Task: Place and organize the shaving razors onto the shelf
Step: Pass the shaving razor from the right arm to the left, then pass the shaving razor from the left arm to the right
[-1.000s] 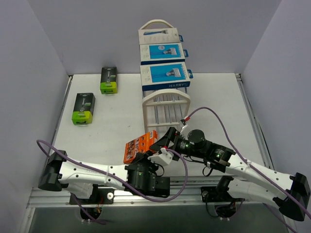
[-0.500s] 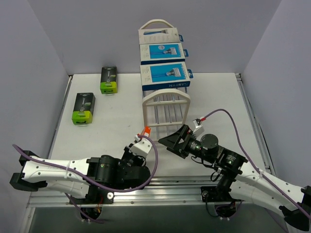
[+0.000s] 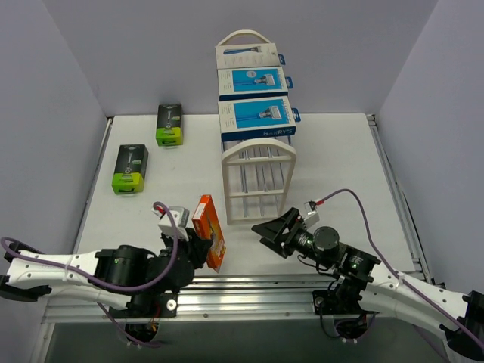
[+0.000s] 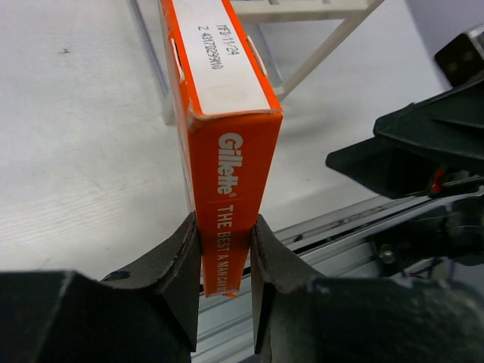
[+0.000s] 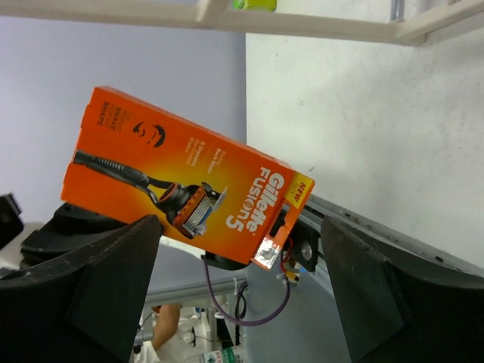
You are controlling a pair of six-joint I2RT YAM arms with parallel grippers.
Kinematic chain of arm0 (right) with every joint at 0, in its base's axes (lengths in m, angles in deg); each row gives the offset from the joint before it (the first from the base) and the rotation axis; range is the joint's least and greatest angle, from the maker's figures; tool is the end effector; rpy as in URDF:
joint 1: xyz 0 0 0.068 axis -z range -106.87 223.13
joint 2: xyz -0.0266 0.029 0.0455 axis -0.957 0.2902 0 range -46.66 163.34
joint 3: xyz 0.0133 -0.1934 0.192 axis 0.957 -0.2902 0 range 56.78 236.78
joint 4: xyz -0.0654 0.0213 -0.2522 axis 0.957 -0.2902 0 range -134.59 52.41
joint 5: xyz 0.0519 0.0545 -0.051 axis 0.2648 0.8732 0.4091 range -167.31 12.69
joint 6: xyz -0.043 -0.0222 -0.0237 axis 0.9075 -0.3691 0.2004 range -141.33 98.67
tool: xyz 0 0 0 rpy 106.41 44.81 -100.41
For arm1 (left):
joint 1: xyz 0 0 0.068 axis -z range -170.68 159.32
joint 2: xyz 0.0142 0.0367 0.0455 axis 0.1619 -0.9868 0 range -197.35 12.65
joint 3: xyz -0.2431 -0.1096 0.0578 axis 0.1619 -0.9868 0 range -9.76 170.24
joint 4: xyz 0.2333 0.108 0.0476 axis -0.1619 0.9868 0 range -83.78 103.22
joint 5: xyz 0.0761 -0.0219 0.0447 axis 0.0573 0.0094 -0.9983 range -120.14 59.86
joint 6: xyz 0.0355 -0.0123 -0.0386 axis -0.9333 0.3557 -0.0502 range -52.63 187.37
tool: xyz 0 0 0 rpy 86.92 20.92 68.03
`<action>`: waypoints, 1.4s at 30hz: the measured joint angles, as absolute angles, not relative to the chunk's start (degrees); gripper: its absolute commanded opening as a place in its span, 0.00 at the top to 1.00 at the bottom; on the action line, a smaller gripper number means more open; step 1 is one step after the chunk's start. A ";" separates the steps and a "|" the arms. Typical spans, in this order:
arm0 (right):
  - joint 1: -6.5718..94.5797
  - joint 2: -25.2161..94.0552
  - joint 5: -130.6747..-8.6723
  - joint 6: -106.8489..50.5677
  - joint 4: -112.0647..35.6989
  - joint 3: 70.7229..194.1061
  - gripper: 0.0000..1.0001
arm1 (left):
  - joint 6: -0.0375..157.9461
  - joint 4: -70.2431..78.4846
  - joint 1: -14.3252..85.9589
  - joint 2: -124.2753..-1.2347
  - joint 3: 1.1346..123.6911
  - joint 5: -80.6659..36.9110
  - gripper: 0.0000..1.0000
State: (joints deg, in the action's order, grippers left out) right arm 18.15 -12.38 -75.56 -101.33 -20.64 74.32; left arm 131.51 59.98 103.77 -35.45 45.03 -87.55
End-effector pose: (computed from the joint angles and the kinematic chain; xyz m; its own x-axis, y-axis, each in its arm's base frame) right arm 0.0929 0.1343 0.2495 -0.8231 0.5408 -0.1736 -0.1471 0.0922 0.9848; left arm 0.0187 -0.1453 0.3299 -0.4984 -0.1587 -0.8523 0.3049 0.8882 -0.3437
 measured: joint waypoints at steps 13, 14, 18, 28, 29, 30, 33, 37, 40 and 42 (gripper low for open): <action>4.23 -4.29 -83.40 -107.87 -7.65 69.84 0.18 | 131.67 38.04 103.77 -16.12 26.17 -87.59 0.98; 3.70 -3.92 -83.77 -108.13 -7.35 69.84 0.18 | 131.62 37.34 103.77 -15.29 25.60 -87.61 0.98; 2.04 -3.26 -85.17 -108.92 -5.86 69.84 0.18 | 131.45 35.48 103.77 -11.62 25.18 -88.77 0.98; 0.34 2.40 -87.73 -110.25 0.80 69.84 0.18 | 130.42 30.98 103.77 -7.14 22.71 -90.17 0.98; 0.34 3.27 -87.90 -110.27 1.81 69.84 0.19 | 130.68 30.54 103.77 -7.10 22.30 -90.15 0.98; 0.34 4.39 -88.01 -110.27 2.88 69.84 0.19 | 130.95 29.75 103.77 -6.99 21.62 -90.10 0.98; 0.31 7.99 -88.08 -110.27 5.59 69.84 0.21 | 131.21 26.93 103.77 -5.92 19.04 -89.91 0.98; 0.27 11.90 -88.10 -110.84 9.72 69.84 0.35 | 131.21 22.93 103.77 -3.73 15.61 -89.69 0.98; 0.27 12.76 -88.52 -111.08 13.04 69.84 0.44 | 131.32 21.78 103.77 -2.31 14.76 -89.69 0.98; 0.25 12.74 -88.76 -111.10 14.49 69.84 0.50 | 131.60 21.34 103.77 -1.37 14.56 -89.69 0.98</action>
